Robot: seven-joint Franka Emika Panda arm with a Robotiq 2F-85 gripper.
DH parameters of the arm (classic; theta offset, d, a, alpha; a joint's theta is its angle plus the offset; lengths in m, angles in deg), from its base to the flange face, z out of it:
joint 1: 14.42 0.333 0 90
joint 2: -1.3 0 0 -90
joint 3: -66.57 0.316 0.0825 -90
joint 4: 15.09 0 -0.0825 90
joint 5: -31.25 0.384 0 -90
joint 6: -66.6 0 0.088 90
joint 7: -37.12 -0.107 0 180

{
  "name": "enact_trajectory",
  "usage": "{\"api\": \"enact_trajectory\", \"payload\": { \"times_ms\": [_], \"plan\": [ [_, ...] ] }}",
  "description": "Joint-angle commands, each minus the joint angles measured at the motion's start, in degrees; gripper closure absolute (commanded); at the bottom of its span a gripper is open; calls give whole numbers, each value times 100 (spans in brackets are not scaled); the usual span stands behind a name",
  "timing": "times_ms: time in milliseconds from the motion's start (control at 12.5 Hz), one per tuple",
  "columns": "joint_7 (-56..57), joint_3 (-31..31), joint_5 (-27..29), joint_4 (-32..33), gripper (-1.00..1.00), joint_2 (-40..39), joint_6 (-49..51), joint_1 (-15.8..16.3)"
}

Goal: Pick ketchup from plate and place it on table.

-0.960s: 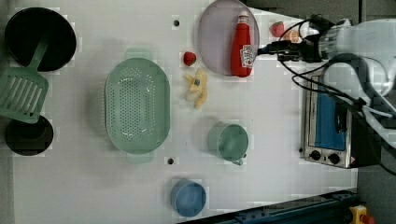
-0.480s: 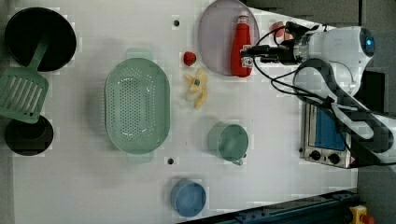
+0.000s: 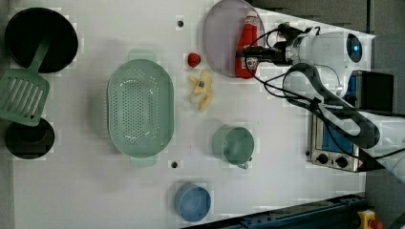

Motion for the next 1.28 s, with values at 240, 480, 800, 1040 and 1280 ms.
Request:
{"api": "enact_trajectory", "payload": {
  "times_ms": [240,480,800,1040,1280],
  "plan": [
    [257,-12,29,-159,-27,32,-84,6],
    [229,-4,46,-178,-27,359,-52,4],
    [-235,-5,55,-158,-27,1014,219,-4],
    [-457,-20,55,-141,-26,1583,1026,-23],
    [-837,-49,55,-88,-27,2192,1992,-89]
  ]
}}
